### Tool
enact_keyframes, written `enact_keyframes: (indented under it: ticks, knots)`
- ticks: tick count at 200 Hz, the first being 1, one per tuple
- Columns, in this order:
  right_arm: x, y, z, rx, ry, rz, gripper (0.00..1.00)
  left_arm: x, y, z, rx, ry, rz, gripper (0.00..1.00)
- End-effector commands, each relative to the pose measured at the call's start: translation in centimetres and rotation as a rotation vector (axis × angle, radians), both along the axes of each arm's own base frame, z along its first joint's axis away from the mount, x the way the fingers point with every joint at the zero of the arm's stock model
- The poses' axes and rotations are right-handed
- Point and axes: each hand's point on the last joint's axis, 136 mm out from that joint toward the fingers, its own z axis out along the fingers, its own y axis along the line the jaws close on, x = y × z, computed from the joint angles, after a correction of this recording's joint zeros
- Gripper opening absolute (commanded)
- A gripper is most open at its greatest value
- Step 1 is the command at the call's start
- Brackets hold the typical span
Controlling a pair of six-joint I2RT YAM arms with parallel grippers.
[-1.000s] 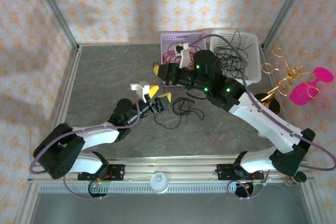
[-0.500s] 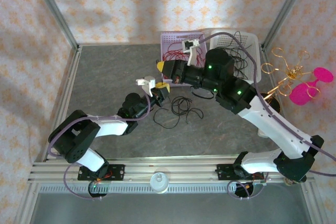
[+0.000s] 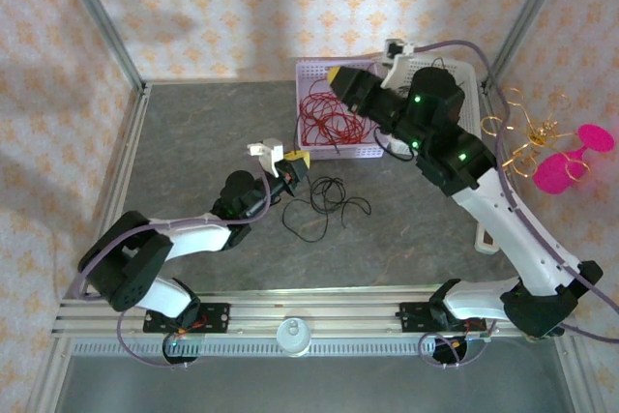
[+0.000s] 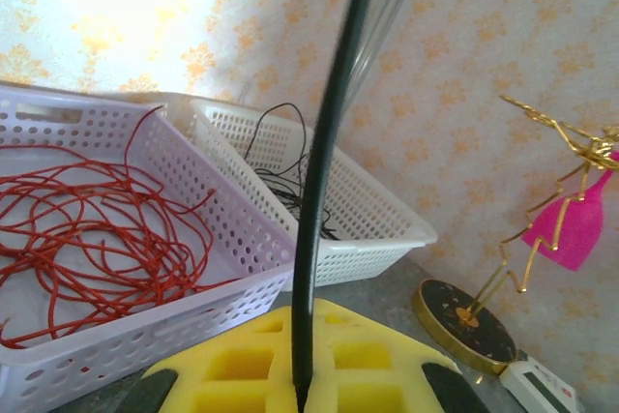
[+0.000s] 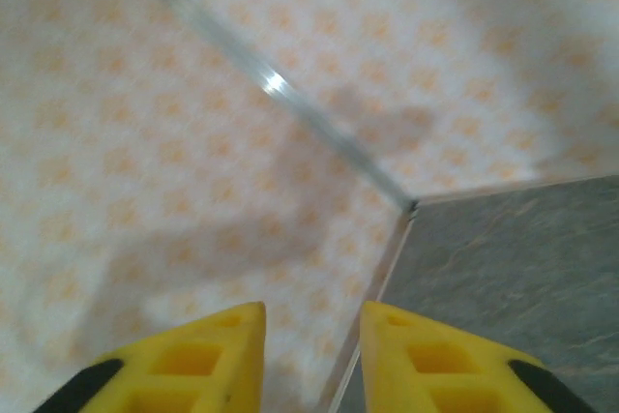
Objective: Untangle the cables
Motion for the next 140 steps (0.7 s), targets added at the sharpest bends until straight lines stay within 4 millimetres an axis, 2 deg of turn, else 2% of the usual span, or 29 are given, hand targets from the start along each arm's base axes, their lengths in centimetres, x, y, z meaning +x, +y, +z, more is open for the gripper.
enact_keyframes:
  ticks: [1, 17, 28, 45, 65, 72, 89, 113, 140]
  knots:
    - [3.5, -4.1, 0.3, -0.043, -0.041, -0.193, 0.40, -1.5, -0.7, 2.5, -0.020, 0.030, -0.077, 0.00]
    - [5.5, -5.8, -2.2, -0.120, 0.005, -0.243, 0.46, -2.1, -0.1, 3.9, -0.024, 0.069, -0.069, 0.00]
    - [5.8, -6.4, -3.8, -0.159, 0.023, -0.256, 0.51, -2.2, 0.8, 4.6, -0.012, 0.110, -0.026, 0.00]
    - [5.2, -6.8, -6.3, -0.215, 0.028, -0.249, 0.56, -1.5, 3.2, 5.6, 0.014, 0.186, 0.112, 0.00]
    - [4.5, -7.6, -9.7, -0.284, 0.058, -0.266, 0.59, -1.7, 5.3, 7.2, 0.000, 0.213, 0.202, 0.00]
    - [3.4, -8.1, -9.9, -0.290, 0.047, -0.264, 0.61, -1.8, 5.8, 7.7, -0.007, 0.219, 0.219, 0.00]
    - [1.7, -8.3, -12.3, -0.313, 0.050, -0.225, 0.62, -1.7, 6.3, 8.6, -0.021, 0.241, 0.235, 0.00]
    - [-1.2, -8.9, -14.7, -0.323, 0.026, -0.178, 0.62, -1.3, 5.5, 10.0, -0.025, 0.272, 0.205, 0.00]
    - [-4.5, -9.3, -15.7, -0.292, -0.055, -0.122, 0.60, -1.4, 4.7, 12.0, -0.054, 0.266, 0.157, 0.00]
